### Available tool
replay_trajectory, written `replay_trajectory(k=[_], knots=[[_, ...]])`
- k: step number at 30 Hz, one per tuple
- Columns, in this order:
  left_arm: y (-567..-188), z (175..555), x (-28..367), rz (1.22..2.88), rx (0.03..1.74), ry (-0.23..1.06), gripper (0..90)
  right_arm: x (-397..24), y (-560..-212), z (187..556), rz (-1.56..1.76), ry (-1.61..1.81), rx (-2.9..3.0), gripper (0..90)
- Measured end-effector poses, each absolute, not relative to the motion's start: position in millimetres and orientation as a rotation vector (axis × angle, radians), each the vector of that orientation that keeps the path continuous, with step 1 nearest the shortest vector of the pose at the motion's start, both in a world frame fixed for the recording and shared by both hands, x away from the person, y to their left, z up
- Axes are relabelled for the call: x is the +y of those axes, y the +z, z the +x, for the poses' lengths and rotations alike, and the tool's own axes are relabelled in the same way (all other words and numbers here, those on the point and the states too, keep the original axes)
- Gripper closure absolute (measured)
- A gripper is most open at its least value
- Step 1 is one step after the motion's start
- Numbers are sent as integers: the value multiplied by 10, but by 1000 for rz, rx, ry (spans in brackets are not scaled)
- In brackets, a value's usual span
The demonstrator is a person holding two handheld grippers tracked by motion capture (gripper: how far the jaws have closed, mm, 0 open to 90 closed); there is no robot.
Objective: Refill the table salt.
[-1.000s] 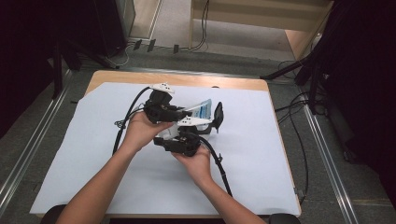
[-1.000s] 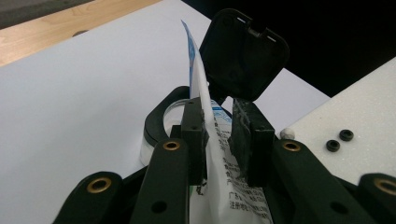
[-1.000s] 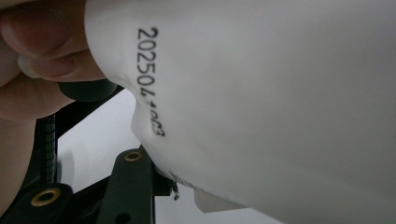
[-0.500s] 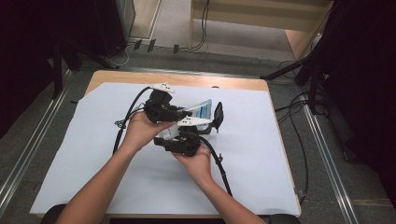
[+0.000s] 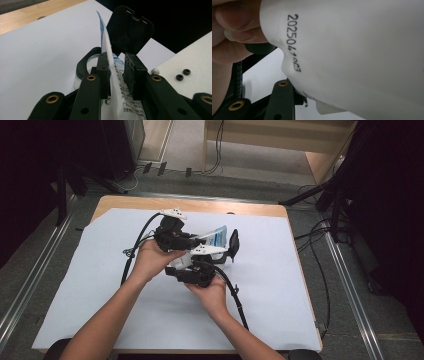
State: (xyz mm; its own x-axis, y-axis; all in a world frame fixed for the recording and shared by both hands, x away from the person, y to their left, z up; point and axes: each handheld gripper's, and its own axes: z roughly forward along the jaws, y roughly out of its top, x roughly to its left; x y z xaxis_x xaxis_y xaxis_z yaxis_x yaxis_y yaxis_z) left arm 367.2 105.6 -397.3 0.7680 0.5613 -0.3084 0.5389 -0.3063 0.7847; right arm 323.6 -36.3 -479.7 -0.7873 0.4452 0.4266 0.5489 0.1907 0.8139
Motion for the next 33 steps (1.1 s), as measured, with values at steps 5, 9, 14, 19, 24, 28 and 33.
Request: replay_trajectory(k=[5,9,14,19,24,28,33], knots=[[-3962,3678,1080,1960,829,20,742,-378,-4785,3240,-989,-1685,-2335,573],[-3966,3681,1075,1956,835,18,742,-381,-4789,3245,-989,-1684,-2324,573],[-3984,3689,1061,1957,836,16,742,-391,-4790,3256,-993,-1684,-2293,573],[-3982,3683,1055,1958,833,15,742,-407,-4783,3263,-1003,-1689,-2271,574],[-3978,3674,1047,1967,830,29,779,-404,-4778,3259,-1003,-1689,-2272,569],[-3966,3660,1046,1961,831,46,821,-400,-4774,3256,-993,-1693,-2290,565],[-3967,3663,1054,1963,836,61,830,-395,-4779,3258,-992,-1688,-2289,561]])
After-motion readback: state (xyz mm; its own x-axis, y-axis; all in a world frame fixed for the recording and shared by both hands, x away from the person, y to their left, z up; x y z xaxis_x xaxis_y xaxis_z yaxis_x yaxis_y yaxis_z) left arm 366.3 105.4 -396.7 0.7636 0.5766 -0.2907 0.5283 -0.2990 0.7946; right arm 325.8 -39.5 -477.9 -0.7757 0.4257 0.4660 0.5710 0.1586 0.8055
